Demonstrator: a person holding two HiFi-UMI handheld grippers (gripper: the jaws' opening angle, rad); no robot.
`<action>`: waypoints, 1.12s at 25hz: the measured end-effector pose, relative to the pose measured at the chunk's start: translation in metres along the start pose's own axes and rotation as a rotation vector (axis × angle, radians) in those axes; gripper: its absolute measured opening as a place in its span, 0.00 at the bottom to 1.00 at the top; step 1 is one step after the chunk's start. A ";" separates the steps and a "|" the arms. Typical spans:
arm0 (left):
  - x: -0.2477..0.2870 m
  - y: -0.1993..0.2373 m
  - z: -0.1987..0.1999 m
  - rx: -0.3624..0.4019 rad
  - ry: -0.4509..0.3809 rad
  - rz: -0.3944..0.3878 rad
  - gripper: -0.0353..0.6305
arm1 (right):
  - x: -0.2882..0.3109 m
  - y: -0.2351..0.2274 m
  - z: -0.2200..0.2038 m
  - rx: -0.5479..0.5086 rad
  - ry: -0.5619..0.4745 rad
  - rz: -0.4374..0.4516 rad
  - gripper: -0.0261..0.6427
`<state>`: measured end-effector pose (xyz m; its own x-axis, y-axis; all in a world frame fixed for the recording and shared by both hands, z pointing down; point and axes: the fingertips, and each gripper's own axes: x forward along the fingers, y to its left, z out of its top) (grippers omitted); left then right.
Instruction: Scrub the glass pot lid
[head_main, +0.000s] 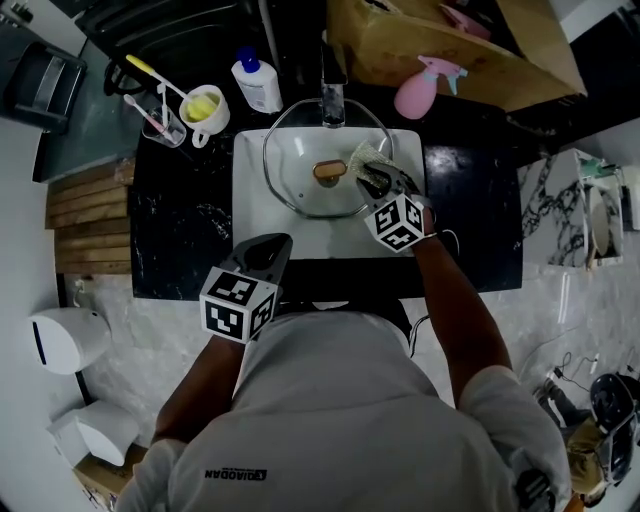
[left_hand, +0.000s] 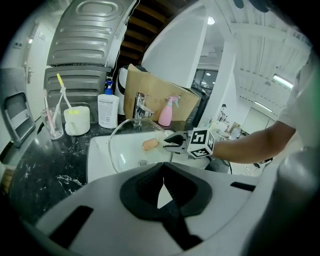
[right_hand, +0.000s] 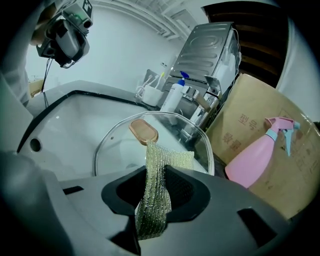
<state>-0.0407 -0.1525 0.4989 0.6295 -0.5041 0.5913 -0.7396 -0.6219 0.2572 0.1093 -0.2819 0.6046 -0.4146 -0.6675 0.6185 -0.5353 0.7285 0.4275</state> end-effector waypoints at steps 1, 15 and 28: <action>-0.002 0.001 -0.001 0.002 0.003 -0.003 0.08 | -0.001 0.004 -0.002 -0.004 0.010 0.003 0.23; -0.018 0.015 -0.013 0.011 -0.010 -0.035 0.08 | 0.001 0.046 -0.002 -0.006 0.072 0.066 0.25; -0.034 0.030 -0.031 -0.014 -0.006 -0.026 0.08 | 0.014 0.094 0.017 -0.028 0.051 0.204 0.25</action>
<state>-0.0917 -0.1350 0.5102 0.6500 -0.4918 0.5793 -0.7263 -0.6262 0.2833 0.0404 -0.2257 0.6419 -0.4737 -0.4977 0.7265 -0.4233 0.8521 0.3077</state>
